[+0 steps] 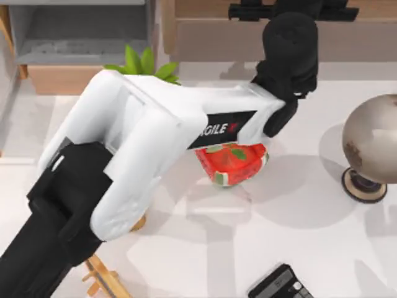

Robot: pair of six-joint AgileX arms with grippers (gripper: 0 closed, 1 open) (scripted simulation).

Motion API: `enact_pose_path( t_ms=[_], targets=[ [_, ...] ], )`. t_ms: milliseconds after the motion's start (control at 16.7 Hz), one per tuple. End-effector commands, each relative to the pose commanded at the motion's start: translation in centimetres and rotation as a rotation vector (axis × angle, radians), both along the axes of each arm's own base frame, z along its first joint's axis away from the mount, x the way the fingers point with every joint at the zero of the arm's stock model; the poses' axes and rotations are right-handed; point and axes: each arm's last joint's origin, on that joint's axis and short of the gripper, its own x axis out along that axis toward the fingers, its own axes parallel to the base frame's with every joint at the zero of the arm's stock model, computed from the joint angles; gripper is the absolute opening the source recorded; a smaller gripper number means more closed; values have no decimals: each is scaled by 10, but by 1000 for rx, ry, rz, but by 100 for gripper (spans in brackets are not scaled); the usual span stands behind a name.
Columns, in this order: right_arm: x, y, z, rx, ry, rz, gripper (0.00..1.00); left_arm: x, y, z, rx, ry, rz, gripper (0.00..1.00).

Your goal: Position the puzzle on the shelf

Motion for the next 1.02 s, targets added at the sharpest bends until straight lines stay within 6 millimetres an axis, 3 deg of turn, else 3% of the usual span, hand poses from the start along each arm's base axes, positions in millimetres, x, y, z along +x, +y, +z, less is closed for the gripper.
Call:
enact_pose_path(
  t_ms=[180,480,1020],
  targets=[
    [0,0,0,0,0,0,100,30,16,-16,6,50,51,0],
    [0,0,0,0,0,0,100,33,18,-18,6,56,55,0],
    [0,0,0,0,0,0,100,33,18,-18,6,56,55,68]
  ],
)
